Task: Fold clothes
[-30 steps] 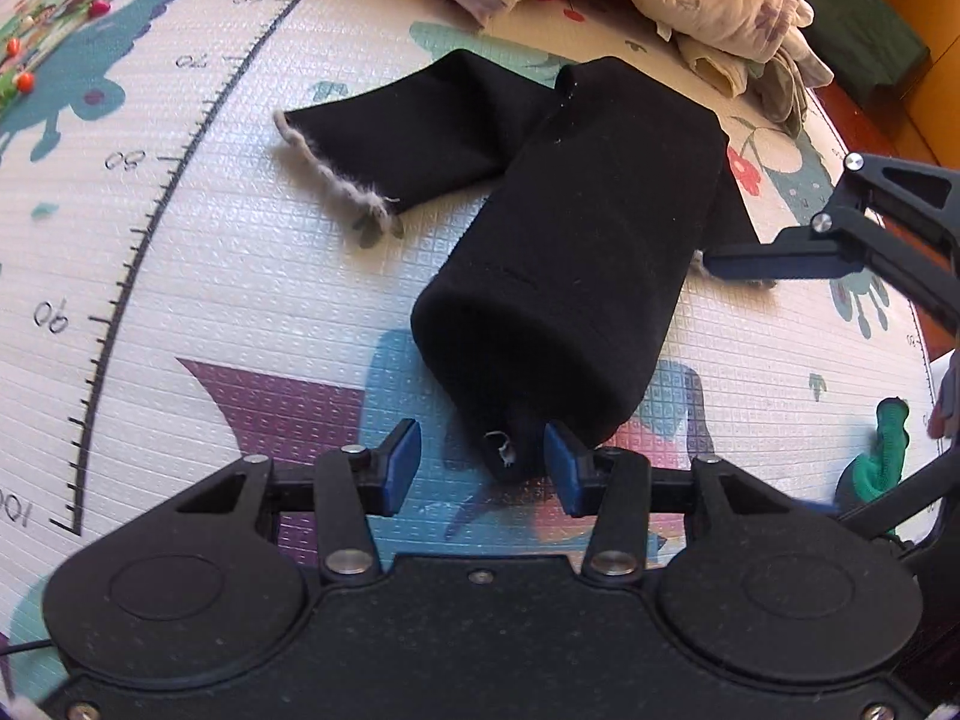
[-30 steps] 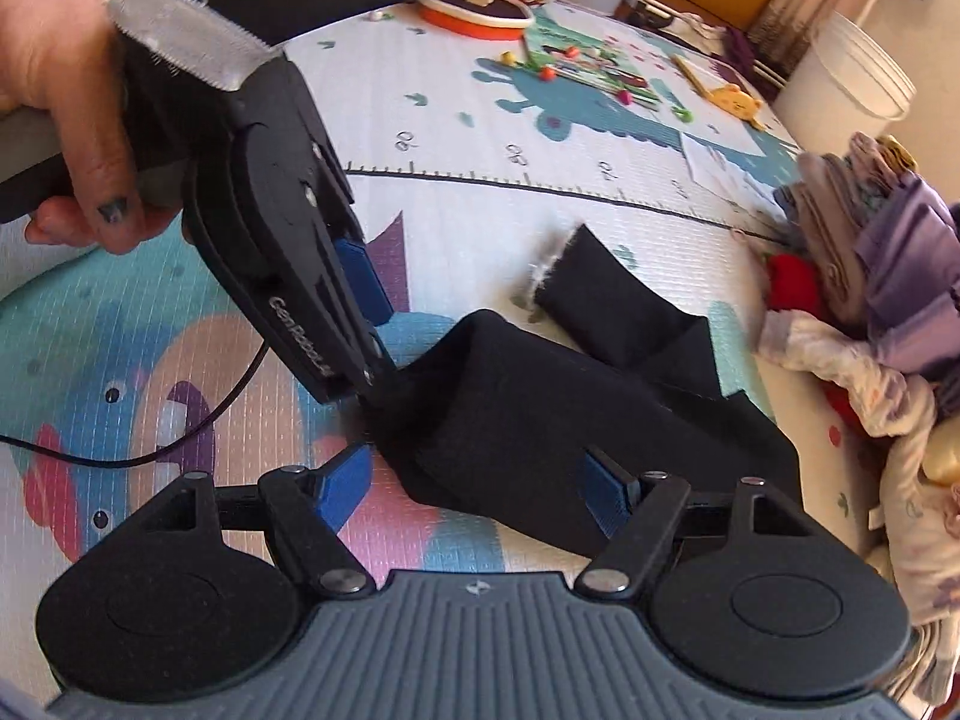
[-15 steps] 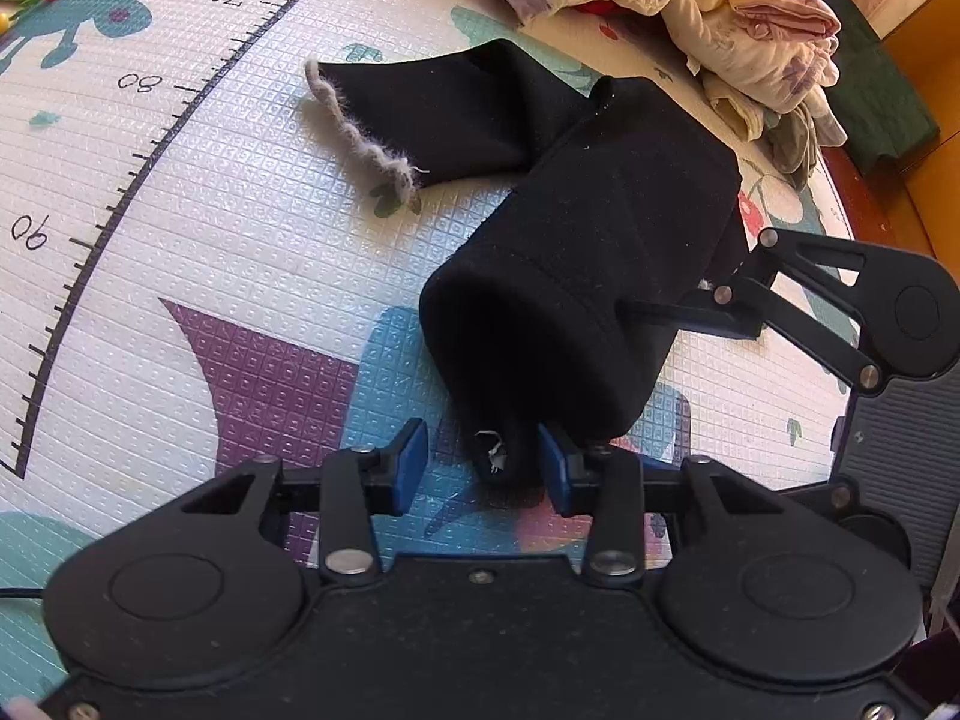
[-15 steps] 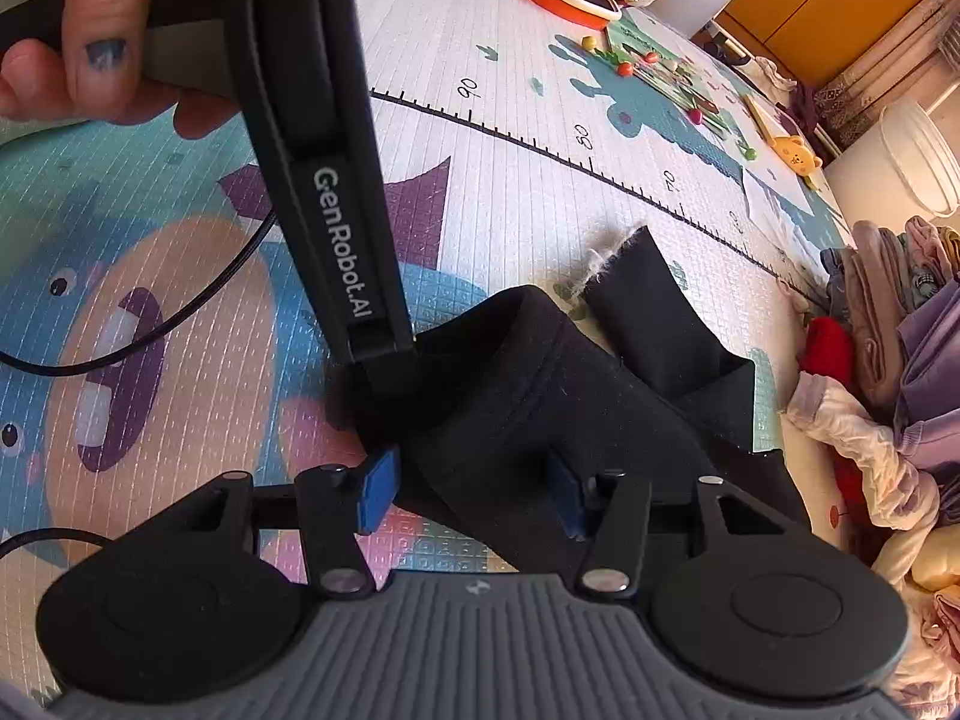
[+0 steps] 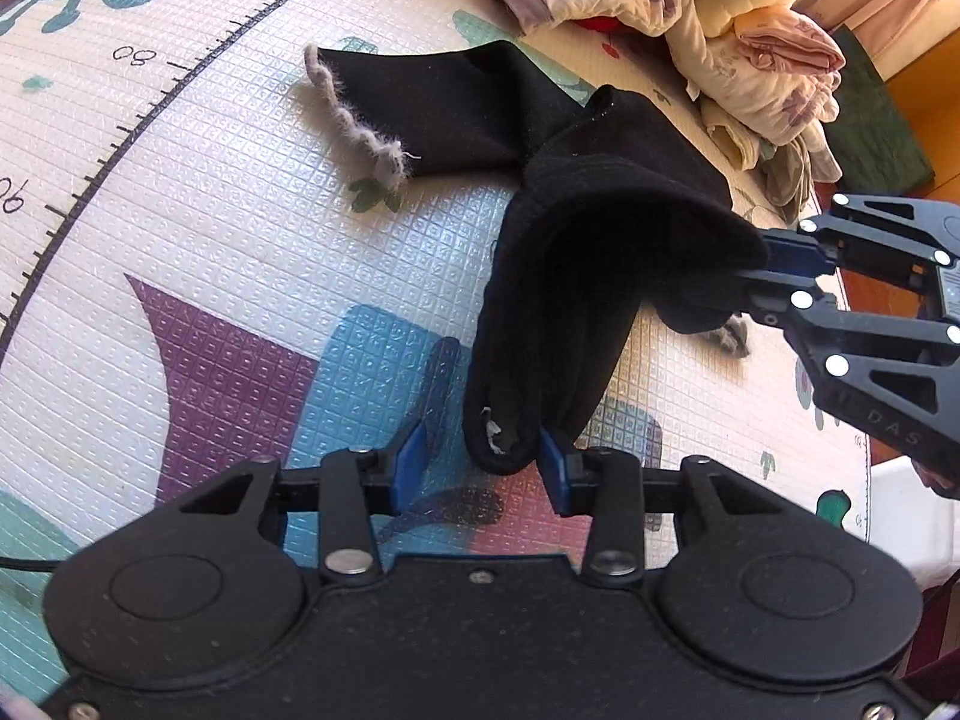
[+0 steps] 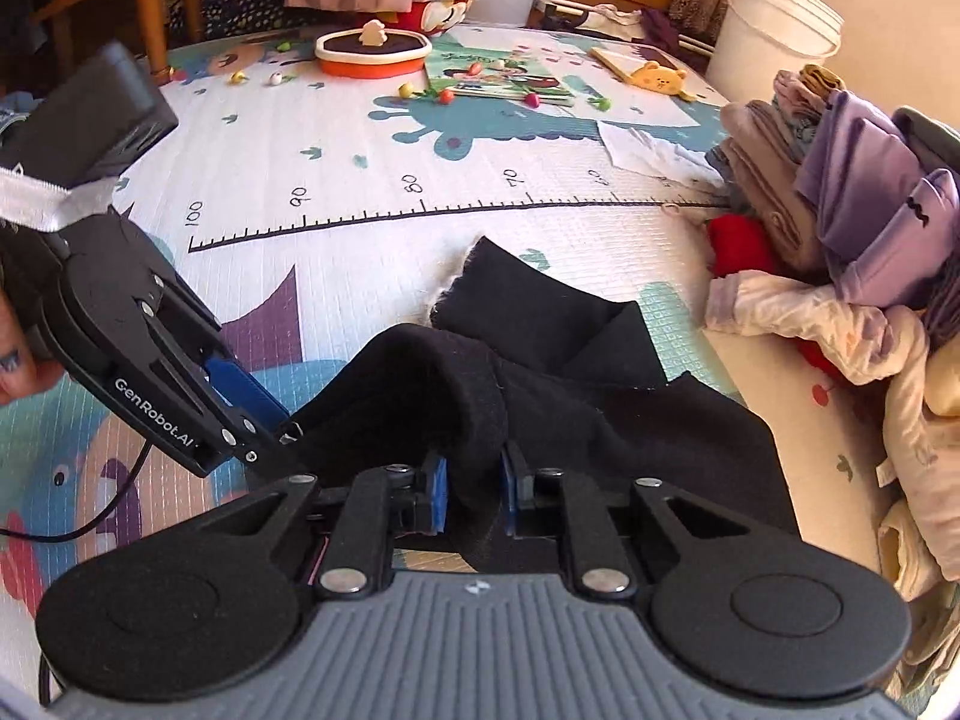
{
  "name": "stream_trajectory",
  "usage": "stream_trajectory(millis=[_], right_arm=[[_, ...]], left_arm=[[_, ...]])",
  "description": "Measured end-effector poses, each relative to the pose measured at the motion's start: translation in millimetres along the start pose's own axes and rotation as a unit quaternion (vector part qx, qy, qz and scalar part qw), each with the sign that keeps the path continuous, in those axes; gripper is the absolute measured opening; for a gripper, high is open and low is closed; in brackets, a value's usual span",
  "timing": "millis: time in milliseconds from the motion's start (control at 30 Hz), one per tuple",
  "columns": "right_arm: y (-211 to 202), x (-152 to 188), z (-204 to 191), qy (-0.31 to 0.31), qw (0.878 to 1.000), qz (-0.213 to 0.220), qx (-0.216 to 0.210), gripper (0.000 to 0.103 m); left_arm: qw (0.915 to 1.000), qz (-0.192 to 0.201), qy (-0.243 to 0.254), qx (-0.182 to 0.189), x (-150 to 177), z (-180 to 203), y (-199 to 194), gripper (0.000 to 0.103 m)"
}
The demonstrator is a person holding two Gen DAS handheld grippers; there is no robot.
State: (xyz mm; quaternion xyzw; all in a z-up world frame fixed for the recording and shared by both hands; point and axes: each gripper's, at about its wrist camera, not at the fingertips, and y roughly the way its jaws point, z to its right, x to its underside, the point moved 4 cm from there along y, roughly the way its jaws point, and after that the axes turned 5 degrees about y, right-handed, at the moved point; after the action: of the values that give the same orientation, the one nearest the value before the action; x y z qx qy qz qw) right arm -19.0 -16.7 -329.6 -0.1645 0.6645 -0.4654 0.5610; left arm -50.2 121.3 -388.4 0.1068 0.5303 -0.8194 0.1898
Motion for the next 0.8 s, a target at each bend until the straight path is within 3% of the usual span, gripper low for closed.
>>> stream_trajectory(millis=[233,267,300,333,467,800], right_arm=[[-22.7,0.6,9.4,0.017,1.000,0.008,0.004,0.018],[-25.9,0.2,10.3,0.018,1.000,0.009,0.003,0.018],[-29.5,-1.8,11.7,0.018,1.000,0.010,0.003,0.018],[-33.1,-3.7,13.1,0.018,1.000,0.012,0.003,0.018],[-52.5,-14.2,19.5,0.006,1.000,0.018,0.009,0.018],[-153.8,-70.2,75.9,-0.024,0.994,0.067,0.089,0.016]], left_arm=[[0.9996,0.020,0.021,-0.002,-7.4,13.5,-4.0,0.039],[0.9993,0.022,0.029,-0.004,-10.2,16.6,-5.2,0.036],[0.9990,0.018,0.039,-0.008,-12.7,19.9,-5.4,0.019],[0.9986,0.013,0.050,-0.011,-15.1,23.2,-5.7,0.012],[0.9961,0.025,0.084,-0.013,-27.4,39.5,-21.9,0.009],[0.9841,0.133,0.116,0.023,-94.8,88.3,-119.7,0.008]])
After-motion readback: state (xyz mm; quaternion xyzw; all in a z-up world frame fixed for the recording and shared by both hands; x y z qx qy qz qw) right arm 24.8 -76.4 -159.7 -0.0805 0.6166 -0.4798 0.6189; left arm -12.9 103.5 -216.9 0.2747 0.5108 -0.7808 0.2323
